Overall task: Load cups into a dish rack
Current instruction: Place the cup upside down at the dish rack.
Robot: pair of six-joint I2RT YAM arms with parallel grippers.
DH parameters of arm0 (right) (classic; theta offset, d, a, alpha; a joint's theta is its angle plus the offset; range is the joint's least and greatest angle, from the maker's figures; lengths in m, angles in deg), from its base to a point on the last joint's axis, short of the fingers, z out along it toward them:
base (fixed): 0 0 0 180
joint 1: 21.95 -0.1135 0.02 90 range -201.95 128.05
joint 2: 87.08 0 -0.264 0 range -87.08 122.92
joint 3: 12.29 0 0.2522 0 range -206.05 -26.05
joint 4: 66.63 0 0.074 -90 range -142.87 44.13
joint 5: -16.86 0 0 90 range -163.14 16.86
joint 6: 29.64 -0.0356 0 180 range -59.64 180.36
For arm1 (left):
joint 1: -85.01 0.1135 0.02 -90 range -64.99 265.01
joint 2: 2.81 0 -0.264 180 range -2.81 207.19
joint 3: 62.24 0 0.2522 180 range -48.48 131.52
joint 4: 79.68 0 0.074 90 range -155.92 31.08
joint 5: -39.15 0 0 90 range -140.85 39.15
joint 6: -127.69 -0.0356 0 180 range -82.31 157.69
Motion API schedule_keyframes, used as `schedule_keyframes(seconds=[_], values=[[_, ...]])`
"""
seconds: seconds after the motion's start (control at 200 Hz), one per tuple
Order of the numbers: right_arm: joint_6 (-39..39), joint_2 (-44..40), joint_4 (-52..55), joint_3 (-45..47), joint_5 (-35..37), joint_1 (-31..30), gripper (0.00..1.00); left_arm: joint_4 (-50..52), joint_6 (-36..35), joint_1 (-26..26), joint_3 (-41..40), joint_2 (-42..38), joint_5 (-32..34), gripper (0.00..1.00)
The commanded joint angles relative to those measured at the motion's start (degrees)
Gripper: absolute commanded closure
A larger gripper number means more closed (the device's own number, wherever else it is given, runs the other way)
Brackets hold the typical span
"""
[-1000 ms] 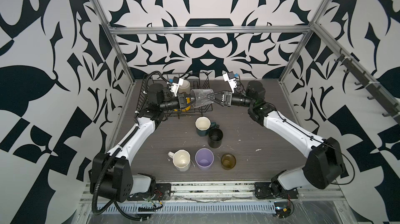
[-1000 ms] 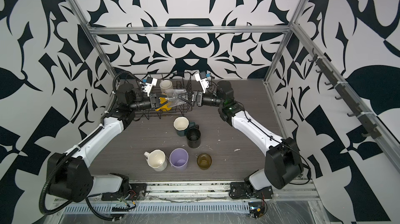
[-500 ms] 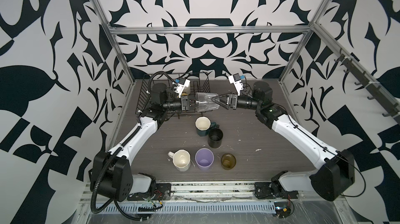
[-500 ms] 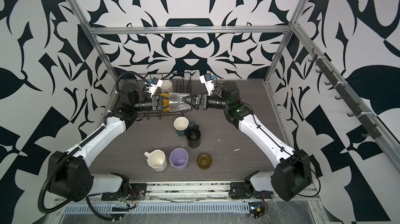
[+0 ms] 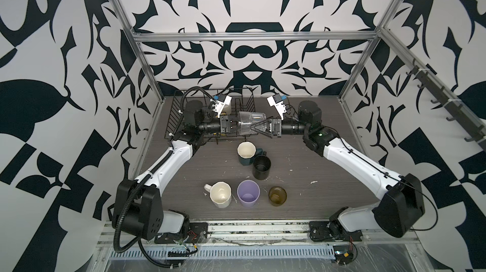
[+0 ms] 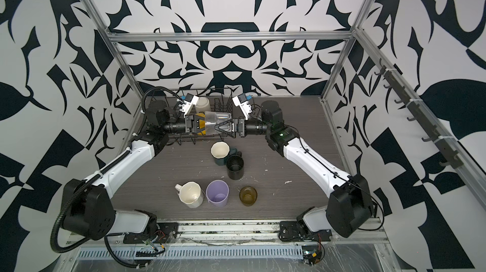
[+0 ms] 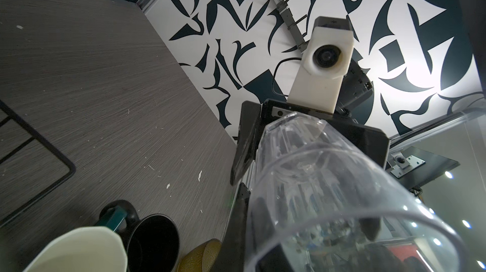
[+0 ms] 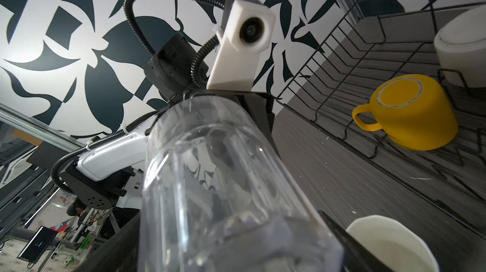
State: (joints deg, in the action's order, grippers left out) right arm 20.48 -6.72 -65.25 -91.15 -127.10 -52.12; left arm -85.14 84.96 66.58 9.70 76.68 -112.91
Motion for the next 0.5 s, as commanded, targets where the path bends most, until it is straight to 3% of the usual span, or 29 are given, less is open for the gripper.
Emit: schedule_keyframes(seconds=[0.0,0.495], values=[[-2.1,0.1,-5.7,-1.7,-1.3,-0.5,0.04,-5.8,2.4,-0.5,2.0,0.3,-2.9,1.00],[-5.2,1.0,-11.2,-2.4,-1.1,-0.7,0.04,-8.7,4.3,-1.1,1.0,0.6,-4.0,1.00]])
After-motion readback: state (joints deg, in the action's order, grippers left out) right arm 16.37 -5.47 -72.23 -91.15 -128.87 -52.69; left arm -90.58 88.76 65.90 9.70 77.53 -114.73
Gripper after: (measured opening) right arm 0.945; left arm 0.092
